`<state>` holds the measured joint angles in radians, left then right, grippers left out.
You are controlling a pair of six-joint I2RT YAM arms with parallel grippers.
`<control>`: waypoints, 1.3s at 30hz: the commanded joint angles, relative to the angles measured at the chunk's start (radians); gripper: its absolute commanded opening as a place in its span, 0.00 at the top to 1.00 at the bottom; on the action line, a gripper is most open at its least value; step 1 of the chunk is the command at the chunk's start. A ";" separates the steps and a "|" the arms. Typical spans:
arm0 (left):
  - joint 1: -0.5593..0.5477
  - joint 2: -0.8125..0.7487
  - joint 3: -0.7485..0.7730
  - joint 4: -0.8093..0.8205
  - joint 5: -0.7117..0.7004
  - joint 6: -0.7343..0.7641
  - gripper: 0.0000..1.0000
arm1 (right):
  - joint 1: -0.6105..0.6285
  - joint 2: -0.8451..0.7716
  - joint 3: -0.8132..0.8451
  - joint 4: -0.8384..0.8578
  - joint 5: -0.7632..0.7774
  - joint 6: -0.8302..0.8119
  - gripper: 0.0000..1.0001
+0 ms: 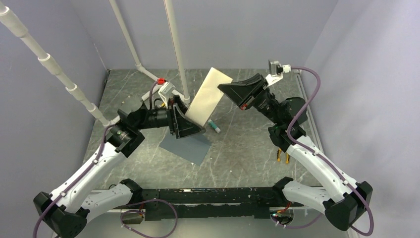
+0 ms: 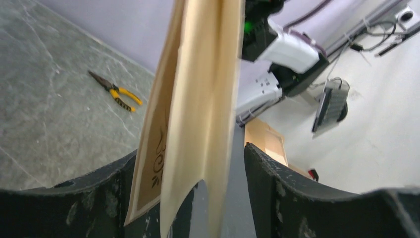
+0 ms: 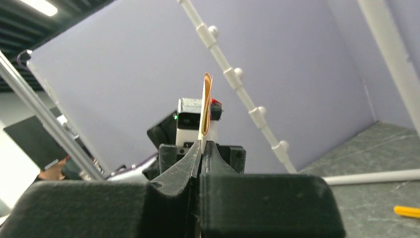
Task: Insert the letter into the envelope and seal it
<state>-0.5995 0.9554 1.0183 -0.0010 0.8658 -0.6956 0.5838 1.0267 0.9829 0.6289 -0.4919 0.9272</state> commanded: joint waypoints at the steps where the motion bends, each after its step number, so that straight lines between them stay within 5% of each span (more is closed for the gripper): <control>1: -0.003 0.017 -0.060 0.441 -0.123 -0.227 0.35 | -0.003 -0.033 -0.023 0.129 0.165 -0.005 1.00; 12: -0.009 0.065 -0.128 0.759 -0.185 -0.378 0.70 | -0.003 -0.045 -0.087 0.222 0.278 0.027 1.00; 21: -0.020 0.016 -0.152 0.652 -0.217 -0.318 0.70 | -0.002 -0.053 -0.119 0.256 0.366 0.053 1.00; 24: -0.020 0.014 -0.139 0.623 -0.214 -0.287 0.96 | -0.003 -0.044 -0.127 0.264 0.365 0.077 1.00; 28: -0.020 -0.012 -0.047 0.409 -0.253 -0.153 0.98 | -0.003 -0.057 -0.132 0.230 0.349 0.088 1.00; 31: -0.020 -0.032 0.006 0.210 -0.307 -0.044 0.97 | -0.004 -0.109 -0.151 0.147 0.351 0.045 0.76; 35: -0.020 -0.016 0.091 -0.004 -0.232 0.137 0.98 | -0.008 -0.204 -0.146 -0.083 0.336 -0.115 0.24; 39: -0.020 0.025 0.249 -0.356 -0.293 0.421 0.98 | -0.043 -0.255 -0.002 -0.485 0.374 -0.335 0.12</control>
<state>-0.6170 0.9565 1.1347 -0.0006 0.6060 -0.5858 0.5686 0.8215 0.8471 0.4938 -0.1547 0.8307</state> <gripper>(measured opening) 0.033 0.846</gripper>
